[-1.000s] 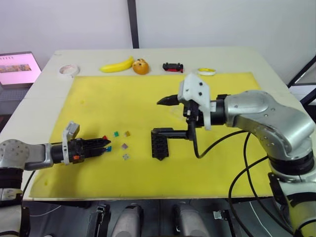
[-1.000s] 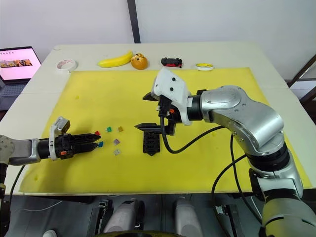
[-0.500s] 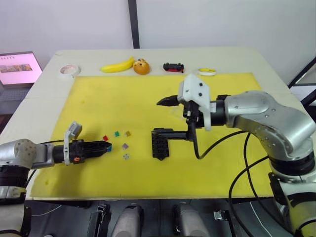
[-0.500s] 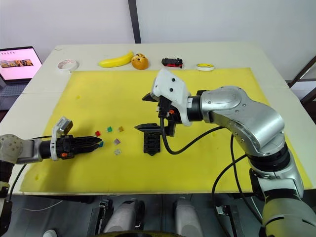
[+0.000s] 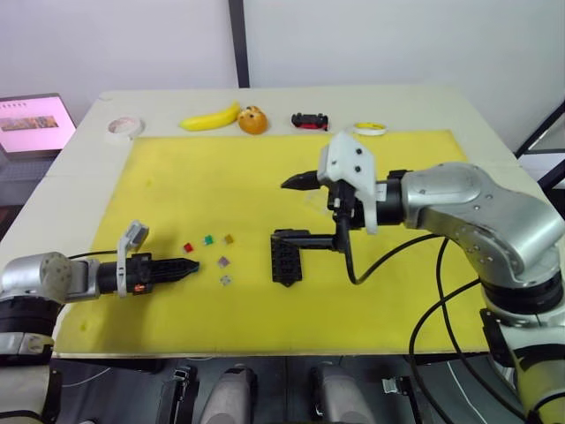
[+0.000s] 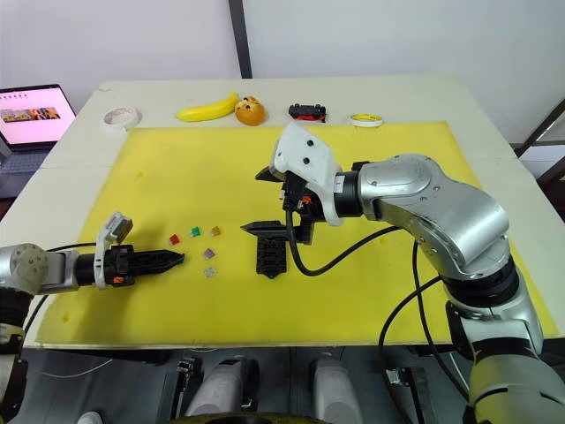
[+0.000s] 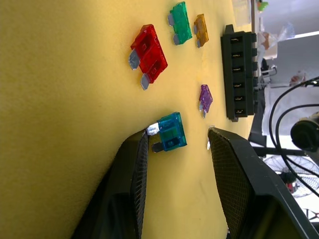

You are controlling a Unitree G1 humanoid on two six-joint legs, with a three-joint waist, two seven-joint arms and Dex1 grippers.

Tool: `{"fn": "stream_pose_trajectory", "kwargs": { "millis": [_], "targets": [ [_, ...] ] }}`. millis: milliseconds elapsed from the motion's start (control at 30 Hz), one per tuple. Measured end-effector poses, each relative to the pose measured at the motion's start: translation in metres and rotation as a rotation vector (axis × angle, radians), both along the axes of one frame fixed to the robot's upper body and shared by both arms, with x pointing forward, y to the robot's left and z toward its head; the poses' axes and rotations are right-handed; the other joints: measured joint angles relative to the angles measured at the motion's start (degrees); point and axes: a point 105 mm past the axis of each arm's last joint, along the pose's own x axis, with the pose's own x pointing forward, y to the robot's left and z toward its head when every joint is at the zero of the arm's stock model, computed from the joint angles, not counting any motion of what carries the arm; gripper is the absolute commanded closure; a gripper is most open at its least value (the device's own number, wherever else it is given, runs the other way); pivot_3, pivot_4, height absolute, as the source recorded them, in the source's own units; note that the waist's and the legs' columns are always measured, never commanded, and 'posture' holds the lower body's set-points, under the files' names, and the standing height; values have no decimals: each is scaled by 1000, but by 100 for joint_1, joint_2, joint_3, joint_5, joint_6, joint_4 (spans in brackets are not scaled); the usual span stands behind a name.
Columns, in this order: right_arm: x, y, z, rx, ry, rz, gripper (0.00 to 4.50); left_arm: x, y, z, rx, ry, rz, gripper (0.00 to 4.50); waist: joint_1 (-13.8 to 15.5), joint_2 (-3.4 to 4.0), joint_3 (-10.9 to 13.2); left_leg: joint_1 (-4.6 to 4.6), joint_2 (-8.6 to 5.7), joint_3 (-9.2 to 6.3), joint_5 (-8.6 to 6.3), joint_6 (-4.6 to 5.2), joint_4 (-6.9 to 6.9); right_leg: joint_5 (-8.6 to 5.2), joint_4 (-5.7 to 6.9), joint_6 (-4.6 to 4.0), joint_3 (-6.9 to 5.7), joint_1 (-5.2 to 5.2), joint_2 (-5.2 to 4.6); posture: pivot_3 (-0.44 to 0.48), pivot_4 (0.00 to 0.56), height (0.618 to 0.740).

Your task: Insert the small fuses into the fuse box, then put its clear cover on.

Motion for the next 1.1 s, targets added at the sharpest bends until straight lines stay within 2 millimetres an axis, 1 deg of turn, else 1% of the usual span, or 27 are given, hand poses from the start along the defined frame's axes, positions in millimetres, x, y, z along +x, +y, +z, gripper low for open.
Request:
{"fn": "stream_pose_trajectory", "kwargs": {
  "millis": [33, 1100],
  "targets": [
    [0, 0, 0, 0, 0, 0, 0, 0, 0, 0, 3, 0, 0, 3033, 0, 2, -1, 0, 0, 0, 0, 0, 0, 0, 0, 0, 0, 0, 0, 0, 150, 740],
    [0, 0, 0, -3, -1, 1, 0, -2, 2, -5, 7, -18, 19, 3033, -13, 10, -6, 1, 0, 0, 0, 0, 0, 0, 1, 0, 0, 0, 0, 0, 150, 740]
  ]
}}
